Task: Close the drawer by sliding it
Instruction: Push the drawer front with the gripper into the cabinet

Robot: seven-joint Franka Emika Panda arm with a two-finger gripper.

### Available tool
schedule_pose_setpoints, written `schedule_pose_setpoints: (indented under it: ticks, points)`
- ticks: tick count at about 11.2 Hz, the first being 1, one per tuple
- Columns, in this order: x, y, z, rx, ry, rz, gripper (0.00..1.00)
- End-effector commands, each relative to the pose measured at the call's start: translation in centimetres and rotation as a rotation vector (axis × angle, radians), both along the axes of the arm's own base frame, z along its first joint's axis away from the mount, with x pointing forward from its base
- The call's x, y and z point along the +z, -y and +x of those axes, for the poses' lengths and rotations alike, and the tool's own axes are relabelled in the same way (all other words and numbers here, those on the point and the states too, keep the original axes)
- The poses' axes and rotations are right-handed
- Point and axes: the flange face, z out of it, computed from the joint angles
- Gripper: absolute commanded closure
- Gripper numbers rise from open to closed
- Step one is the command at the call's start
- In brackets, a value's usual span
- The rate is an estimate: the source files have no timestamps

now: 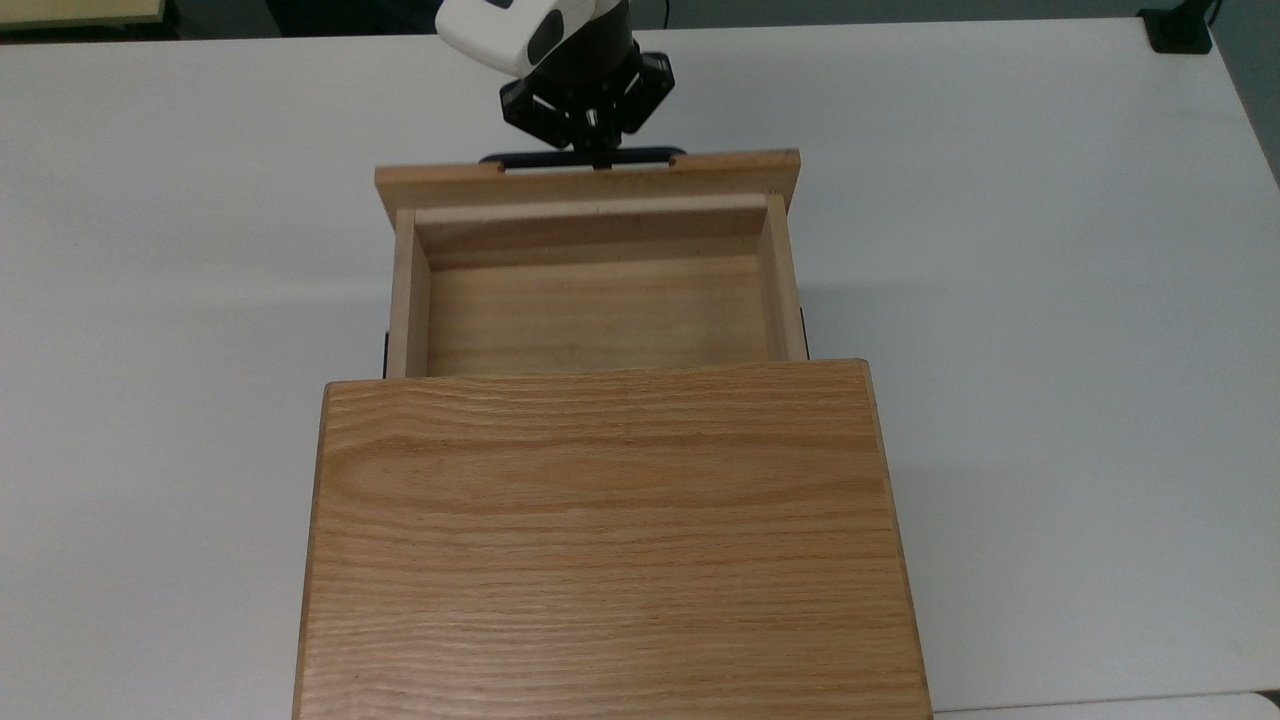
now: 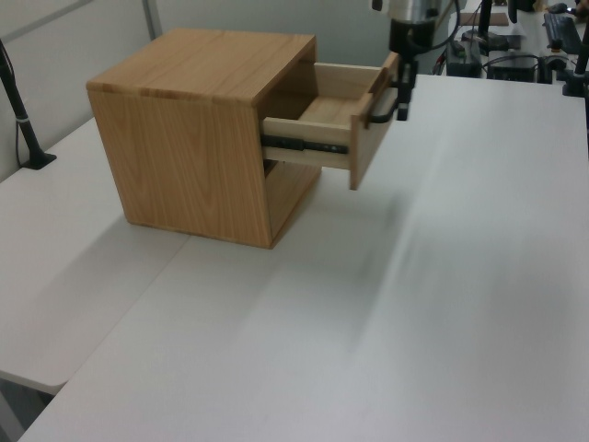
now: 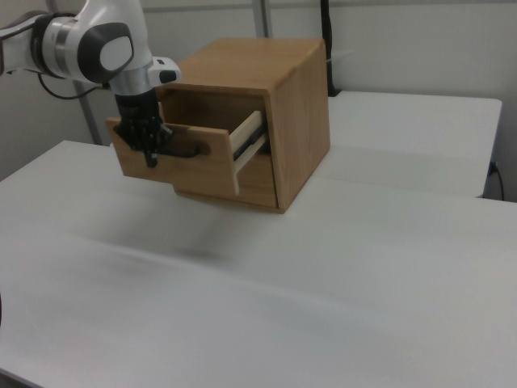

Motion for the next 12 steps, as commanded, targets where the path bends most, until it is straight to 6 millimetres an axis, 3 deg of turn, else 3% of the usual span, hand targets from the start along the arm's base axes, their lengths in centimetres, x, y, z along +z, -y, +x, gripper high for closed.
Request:
schedule_pose_setpoints:
  ticks: [1,5,8,12]
  points:
    - [-0.6,-0.4,2.8,-0.102,0.125,0.024,1.00]
    - [0.0,-0.8,6.9,-0.194,0.291,0.018,1.00]
    - [-0.9,-1.8,9.7,-0.214,0.403,-0.035,1.00]
    - [-0.9,-1.9,10.7,-0.271,0.500,-0.040,1.00]
